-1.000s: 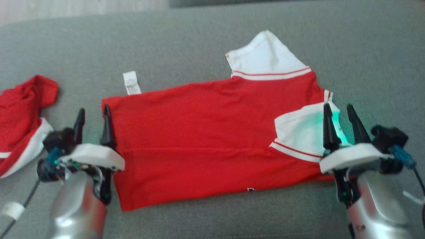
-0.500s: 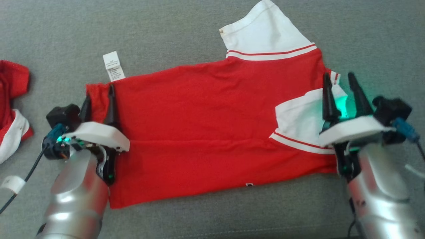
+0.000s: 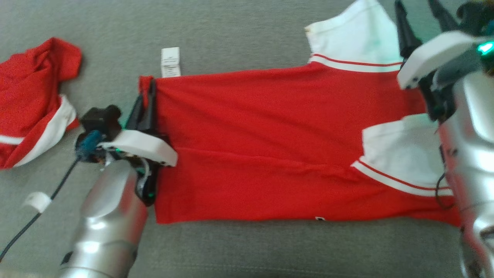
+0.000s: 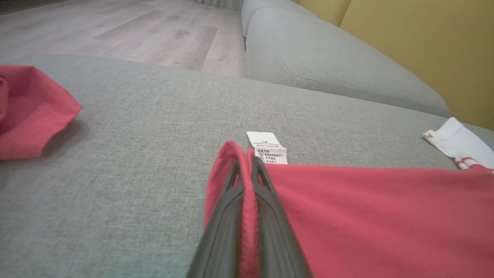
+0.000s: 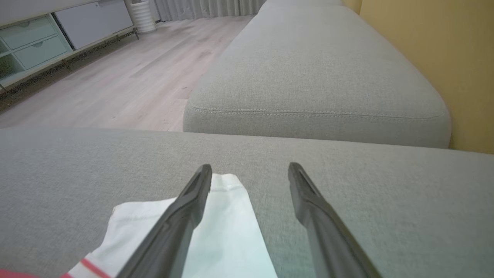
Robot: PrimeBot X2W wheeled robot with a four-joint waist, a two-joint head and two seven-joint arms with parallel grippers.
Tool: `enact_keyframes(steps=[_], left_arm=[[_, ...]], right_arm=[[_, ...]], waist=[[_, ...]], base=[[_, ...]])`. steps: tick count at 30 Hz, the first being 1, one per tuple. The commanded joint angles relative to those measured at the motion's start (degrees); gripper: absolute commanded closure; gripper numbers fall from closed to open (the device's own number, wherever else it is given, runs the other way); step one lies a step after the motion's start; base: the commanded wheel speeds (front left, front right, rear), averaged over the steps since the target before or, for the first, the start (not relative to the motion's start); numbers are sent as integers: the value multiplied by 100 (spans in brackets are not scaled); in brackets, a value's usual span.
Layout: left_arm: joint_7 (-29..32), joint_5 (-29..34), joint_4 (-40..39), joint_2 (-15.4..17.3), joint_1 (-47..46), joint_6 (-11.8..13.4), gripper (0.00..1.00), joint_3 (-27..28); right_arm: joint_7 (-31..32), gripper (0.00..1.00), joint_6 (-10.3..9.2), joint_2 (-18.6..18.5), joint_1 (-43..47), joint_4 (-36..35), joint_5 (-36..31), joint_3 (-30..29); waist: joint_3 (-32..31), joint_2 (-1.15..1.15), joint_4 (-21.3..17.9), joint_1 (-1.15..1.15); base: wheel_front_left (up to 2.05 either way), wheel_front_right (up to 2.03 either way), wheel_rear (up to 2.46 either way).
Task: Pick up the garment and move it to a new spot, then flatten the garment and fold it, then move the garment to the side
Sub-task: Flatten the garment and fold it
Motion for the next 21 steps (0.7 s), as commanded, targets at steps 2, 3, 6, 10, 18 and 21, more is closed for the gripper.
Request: enact_keyframes(steps=[2,3,6,10,18,21], left_arm=[[-29,28,-235,77,-165,11,100,-23],[-29,22,-266,38,-192,11,100,-107],[-29,-50,-320,-68,-280,11,100,-318],[-29,-157,-374,-145,-390,11,100,-490],[-29,-198,-398,-122,-417,11,100,-509],[-29,-90,-528,-31,-465,11,100,-377]], right_arm=[[304,0,-4,-52,-350,145,-105,97],[436,0,-4,-69,-467,301,-128,54],[828,0,-4,-149,-748,777,-345,-18],[1234,0,-4,-210,-1007,1299,-724,-101],[978,100,-4,-170,-1192,1564,-859,-160],[236,100,-4,-294,-1327,1426,-1020,-460]], waist=[[145,0,335,-1],[176,0,411,-1],[262,0,613,-1],[359,0,747,-1],[353,0,679,-1],[338,0,575,-1]], base=[[0,0,0],[0,0,0],[0,0,0],[0,0,0],[0,0,0],[0,0,0]])
